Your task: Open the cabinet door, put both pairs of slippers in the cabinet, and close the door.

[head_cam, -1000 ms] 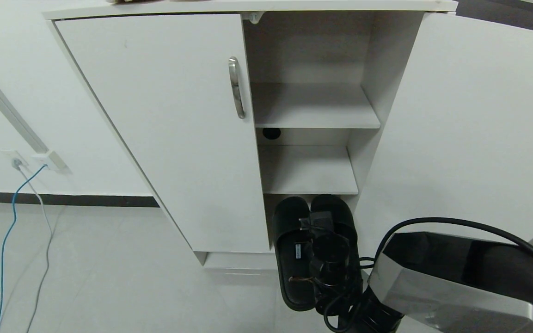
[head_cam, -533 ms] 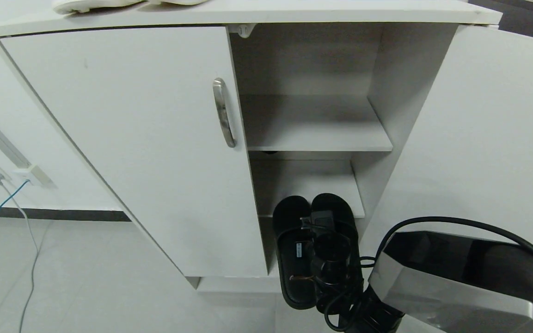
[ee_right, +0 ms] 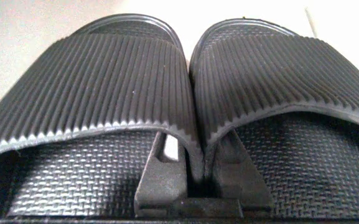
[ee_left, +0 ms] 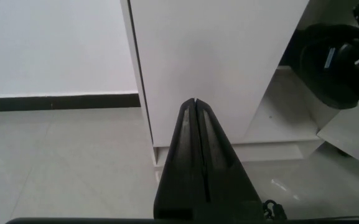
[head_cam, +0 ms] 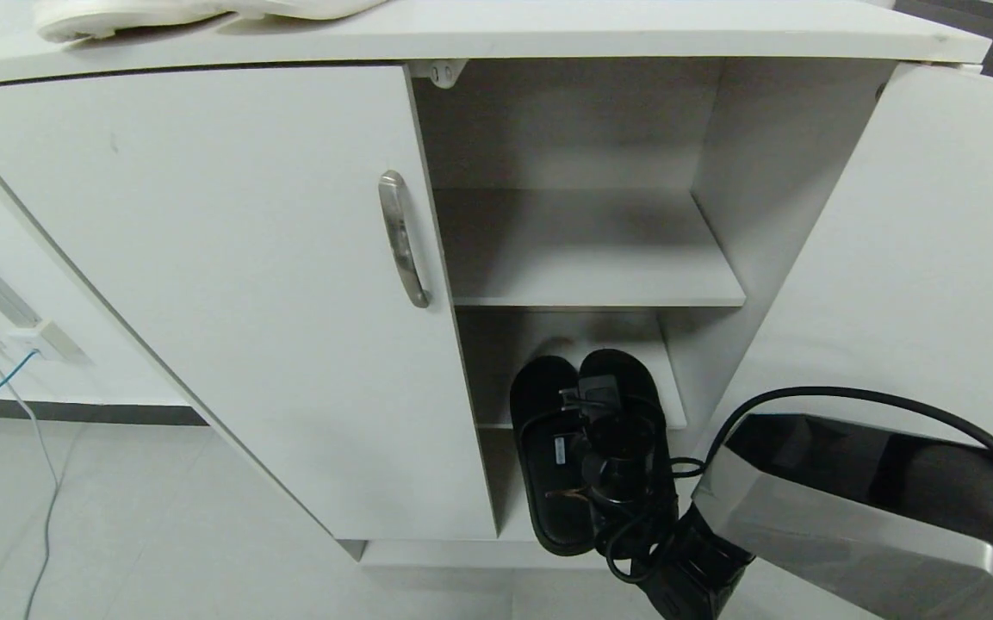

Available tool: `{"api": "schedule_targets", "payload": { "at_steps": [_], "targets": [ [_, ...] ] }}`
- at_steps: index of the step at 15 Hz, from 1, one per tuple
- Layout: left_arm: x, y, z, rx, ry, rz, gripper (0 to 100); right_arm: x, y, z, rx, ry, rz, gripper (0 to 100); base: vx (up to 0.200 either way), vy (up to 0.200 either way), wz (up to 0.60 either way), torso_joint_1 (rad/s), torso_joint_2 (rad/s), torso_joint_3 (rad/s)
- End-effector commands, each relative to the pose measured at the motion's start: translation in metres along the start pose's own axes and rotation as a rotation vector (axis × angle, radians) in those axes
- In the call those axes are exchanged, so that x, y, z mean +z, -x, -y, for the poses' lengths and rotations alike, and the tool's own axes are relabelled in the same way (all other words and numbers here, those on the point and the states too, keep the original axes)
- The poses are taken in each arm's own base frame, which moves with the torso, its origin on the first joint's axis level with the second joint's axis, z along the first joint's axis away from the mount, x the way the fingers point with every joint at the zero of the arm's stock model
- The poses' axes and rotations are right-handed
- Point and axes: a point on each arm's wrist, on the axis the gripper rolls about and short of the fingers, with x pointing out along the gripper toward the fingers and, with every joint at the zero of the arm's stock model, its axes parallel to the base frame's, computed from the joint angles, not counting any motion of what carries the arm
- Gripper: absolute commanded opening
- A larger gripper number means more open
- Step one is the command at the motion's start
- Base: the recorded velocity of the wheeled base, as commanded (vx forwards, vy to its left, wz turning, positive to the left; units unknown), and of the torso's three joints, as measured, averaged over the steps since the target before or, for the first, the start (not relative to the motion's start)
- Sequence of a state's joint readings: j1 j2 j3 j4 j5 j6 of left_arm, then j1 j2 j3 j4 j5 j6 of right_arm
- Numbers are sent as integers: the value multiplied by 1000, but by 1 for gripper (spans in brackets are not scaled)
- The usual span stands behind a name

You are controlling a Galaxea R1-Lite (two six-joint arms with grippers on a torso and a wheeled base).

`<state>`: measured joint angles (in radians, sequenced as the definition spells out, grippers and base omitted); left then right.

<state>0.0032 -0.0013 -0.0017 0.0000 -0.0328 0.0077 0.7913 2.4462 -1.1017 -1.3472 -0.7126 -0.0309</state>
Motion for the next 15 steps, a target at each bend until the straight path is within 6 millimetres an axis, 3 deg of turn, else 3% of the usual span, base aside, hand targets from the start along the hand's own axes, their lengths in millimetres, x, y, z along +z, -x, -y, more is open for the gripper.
{"api": "schedule_targets", "payload": {
  "at_steps": [1, 6, 10, 15],
  "targets": [
    [0, 0, 0, -1, 0, -1, 0, 7, -21, -1, -18, -13, 15, 0, 0, 0, 0, 0, 0, 0],
    [0, 0, 0, -1, -1, -1, 0, -1, -71, -4, -76, -16, 7, 0, 0, 0, 0, 0, 0, 0],
    [0, 0, 0, -1, -1, -1, 0, 10, -106, 0, -121, -42, 37, 0, 0, 0, 0, 0, 0, 0],
    [0, 0, 0, 0, -1, -1, 0, 18, -127, 7, -152, -45, 41, 0, 0, 0, 0, 0, 0, 0]
  ]
}}
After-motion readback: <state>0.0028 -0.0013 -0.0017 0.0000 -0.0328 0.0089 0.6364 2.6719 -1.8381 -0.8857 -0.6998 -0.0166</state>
